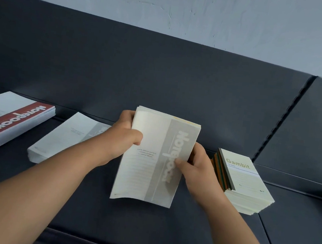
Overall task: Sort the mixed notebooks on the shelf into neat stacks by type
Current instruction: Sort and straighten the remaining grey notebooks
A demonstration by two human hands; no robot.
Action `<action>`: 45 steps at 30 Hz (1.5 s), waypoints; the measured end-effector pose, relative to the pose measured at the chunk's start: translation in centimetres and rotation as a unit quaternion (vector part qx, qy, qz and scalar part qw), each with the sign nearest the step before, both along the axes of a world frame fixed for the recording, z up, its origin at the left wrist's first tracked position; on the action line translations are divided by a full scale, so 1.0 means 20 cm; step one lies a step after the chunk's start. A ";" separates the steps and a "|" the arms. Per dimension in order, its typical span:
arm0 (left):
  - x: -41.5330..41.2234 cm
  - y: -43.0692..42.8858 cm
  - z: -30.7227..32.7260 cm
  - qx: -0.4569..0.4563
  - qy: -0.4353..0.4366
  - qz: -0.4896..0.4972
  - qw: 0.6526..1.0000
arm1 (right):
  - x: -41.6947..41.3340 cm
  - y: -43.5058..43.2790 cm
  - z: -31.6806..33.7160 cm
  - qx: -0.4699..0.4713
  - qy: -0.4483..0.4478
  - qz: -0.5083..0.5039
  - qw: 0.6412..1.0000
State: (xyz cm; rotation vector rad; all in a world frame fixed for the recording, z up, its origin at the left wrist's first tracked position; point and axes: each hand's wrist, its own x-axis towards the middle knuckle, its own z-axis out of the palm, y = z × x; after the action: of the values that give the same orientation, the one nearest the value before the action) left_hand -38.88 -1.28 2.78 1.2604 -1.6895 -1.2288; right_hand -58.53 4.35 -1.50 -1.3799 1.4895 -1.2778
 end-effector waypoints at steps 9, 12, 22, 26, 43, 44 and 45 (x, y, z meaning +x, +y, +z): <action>0.29 -0.07 0.09 0.060 0.063 0.100 0.991 | 0.21 -0.23 0.08 0.112 -0.177 0.073 0.975; 0.45 -0.10 0.13 0.057 0.042 0.110 0.991 | 0.37 -0.34 0.08 0.167 -0.202 0.081 0.962; 0.79 -0.42 0.12 0.079 0.003 0.148 0.986 | 0.80 -0.62 0.10 0.242 -0.209 0.016 0.947; 0.84 -0.52 0.06 0.092 0.002 0.142 0.986 | 0.87 -0.66 0.08 0.245 -0.185 -0.017 0.952; 0.88 -0.64 -0.08 0.114 0.013 0.155 0.981 | 0.98 -0.75 -0.03 0.239 -0.098 -0.093 0.962; 0.88 -0.64 -0.09 0.114 0.013 0.157 0.981 | 0.99 -0.75 -0.04 0.240 -0.093 -0.096 0.961; 0.88 -0.64 -0.09 0.112 0.012 0.160 0.981 | 0.99 -0.75 -0.04 0.242 -0.090 -0.097 0.961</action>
State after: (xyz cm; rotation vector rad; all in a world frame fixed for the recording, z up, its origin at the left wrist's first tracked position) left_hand -21.33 -14.08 0.94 1.5741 -1.2924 -1.2545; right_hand -38.65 -10.70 -2.34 -0.7965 1.6953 -1.0255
